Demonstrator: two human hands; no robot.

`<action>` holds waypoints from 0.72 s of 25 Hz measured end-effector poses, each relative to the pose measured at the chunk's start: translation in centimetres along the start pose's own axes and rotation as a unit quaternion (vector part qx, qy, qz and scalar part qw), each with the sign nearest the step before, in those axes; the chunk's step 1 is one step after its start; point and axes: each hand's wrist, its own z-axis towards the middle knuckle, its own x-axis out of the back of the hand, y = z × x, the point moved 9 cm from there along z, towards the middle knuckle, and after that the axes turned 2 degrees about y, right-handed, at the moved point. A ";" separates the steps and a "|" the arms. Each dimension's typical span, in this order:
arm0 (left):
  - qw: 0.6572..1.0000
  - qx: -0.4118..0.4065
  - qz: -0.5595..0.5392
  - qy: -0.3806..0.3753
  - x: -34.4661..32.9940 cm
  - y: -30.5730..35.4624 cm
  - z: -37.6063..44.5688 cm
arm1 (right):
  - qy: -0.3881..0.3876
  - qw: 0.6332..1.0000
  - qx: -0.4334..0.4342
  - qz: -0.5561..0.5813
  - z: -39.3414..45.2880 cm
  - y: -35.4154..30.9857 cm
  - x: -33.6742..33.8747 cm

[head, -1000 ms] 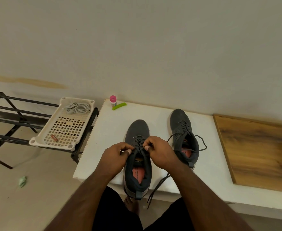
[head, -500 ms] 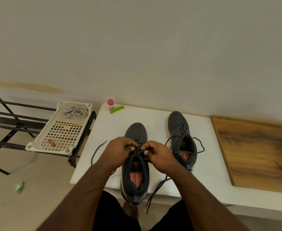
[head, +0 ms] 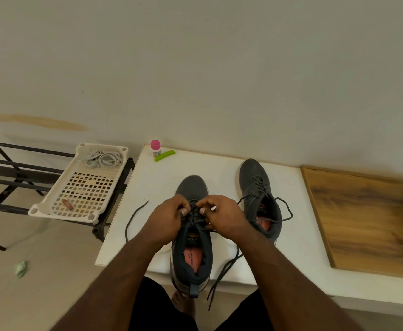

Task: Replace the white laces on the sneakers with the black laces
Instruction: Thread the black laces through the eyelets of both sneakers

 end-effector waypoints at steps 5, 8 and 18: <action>0.999 -0.046 0.001 -0.009 0.3 0.6 0.1 | -0.009 0.999 0.030 -0.035 0.1 -0.6 -0.3; 0.998 0.023 -0.041 0.030 0.6 -0.5 0.0 | -0.004 0.999 0.023 -0.033 0.1 -0.6 -0.5; 0.999 0.002 -0.030 0.031 0.7 -0.2 0.2 | 0.008 0.990 0.060 -0.129 0.7 -1.3 -0.8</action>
